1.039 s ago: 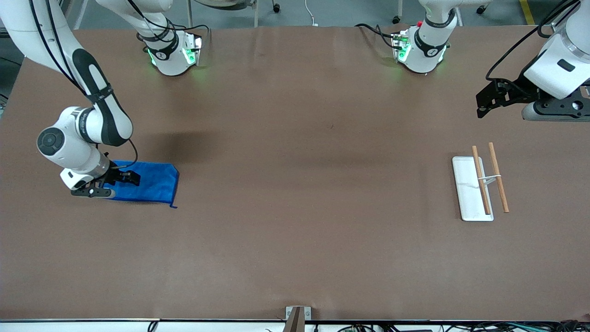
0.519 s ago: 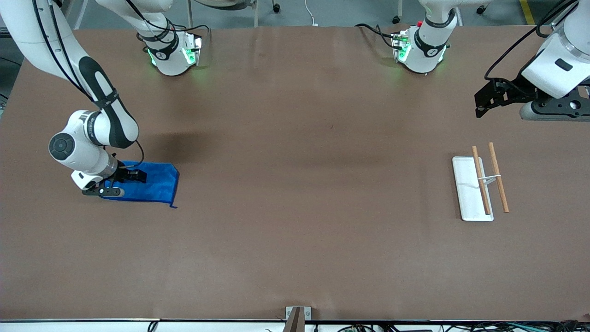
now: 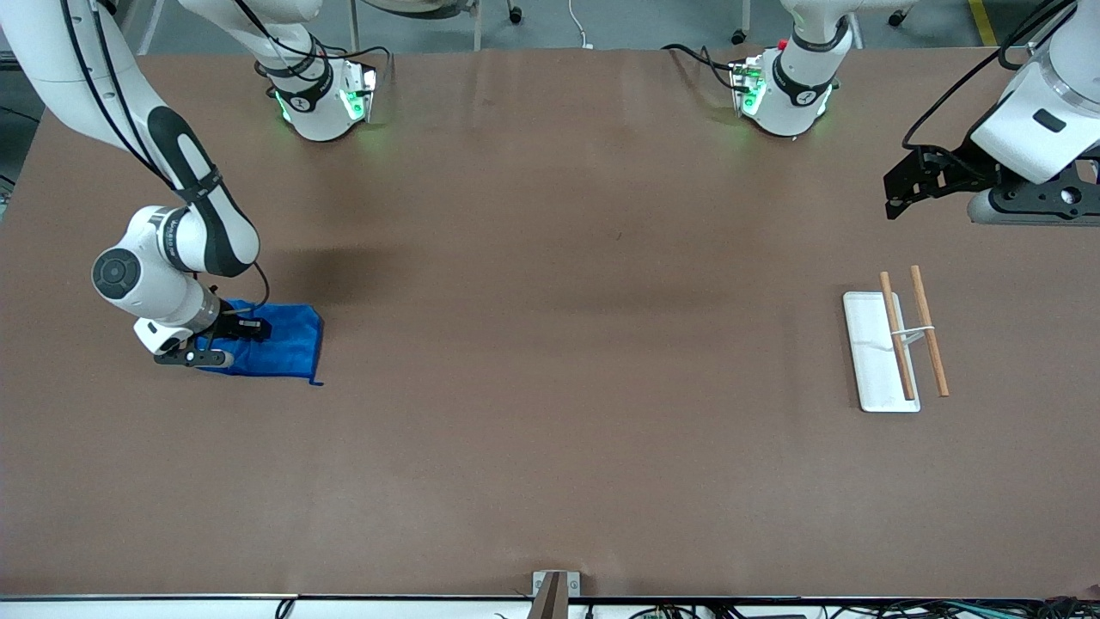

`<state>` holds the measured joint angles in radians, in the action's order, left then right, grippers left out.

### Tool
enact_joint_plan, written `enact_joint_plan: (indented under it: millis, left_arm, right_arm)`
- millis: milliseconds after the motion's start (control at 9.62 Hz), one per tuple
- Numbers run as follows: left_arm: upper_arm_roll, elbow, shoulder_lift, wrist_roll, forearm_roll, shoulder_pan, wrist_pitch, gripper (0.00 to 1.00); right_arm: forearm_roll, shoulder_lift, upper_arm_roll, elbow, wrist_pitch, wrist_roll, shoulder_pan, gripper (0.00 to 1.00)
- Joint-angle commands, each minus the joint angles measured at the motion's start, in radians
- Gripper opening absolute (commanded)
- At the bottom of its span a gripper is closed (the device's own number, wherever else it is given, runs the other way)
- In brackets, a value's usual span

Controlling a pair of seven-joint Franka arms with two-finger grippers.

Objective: Right arm passes towel to left arm to hang
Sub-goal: 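Lift the towel with the right gripper while the left gripper approaches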

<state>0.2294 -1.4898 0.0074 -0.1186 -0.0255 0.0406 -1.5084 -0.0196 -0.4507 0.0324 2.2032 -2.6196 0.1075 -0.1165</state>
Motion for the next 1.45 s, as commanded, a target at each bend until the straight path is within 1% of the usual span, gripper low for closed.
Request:
enact_joint_plan:
  millis: [0,208,312,519,623,727,831,935,1143,1247,1351]
  left_arm:
    - [-0.001,0.000,0.023,0.004,0.012,-0.001,0.010,1.00]
    - [0.001,0.000,0.022,-0.007,0.013,-0.004,0.011,1.00]
    - [0.002,-0.001,0.025,-0.010,0.019,-0.010,0.010,1.00]
    - [0.007,-0.001,0.037,-0.010,0.019,-0.025,-0.003,1.00]
    - [0.007,0.000,0.039,-0.010,0.031,-0.027,-0.004,1.00]
    - [0.007,0.000,0.046,-0.010,0.064,-0.025,-0.009,1.00]
    - [0.007,-0.001,0.060,-0.009,0.132,-0.022,-0.028,1.00]
    - [0.007,-0.001,0.078,-0.009,0.209,-0.024,-0.035,1.00]
    - [0.007,-0.001,0.133,0.014,0.429,-0.012,-0.052,1.00]
    - [0.007,-0.001,0.158,0.026,0.561,-0.010,-0.053,1.00]
    - [0.007,-0.001,0.190,0.064,0.676,-0.011,-0.058,1.00]
  right_arm:
    - [0.000,-0.003,-0.009,0.010,0.001,-0.006,-0.009,0.00]
    - [0.000,0.036,-0.011,0.009,0.024,-0.044,-0.006,0.00]
    - [0.000,0.090,-0.019,-0.009,0.109,-0.099,0.012,0.00]
    - [0.000,0.170,-0.022,-0.110,0.319,-0.214,0.085,0.00]
    - [0.000,0.191,-0.025,-0.167,0.407,-0.274,0.131,0.00]
    - [0.024,0.202,-0.032,-0.222,0.482,-0.346,0.185,0.00]
    - [0.108,0.208,-0.035,-0.302,0.565,-0.418,0.252,0.00]
    - [0.163,0.208,-0.035,-0.383,0.622,-0.484,0.320,0.00]
    - [0.237,0.204,-0.035,-0.498,0.622,-0.605,0.455,0.00]
    - [0.291,0.202,-0.035,-0.549,0.616,-0.617,0.507,0.00]
    - [0.381,0.201,-0.035,-0.598,0.615,-0.614,0.537,0.00]
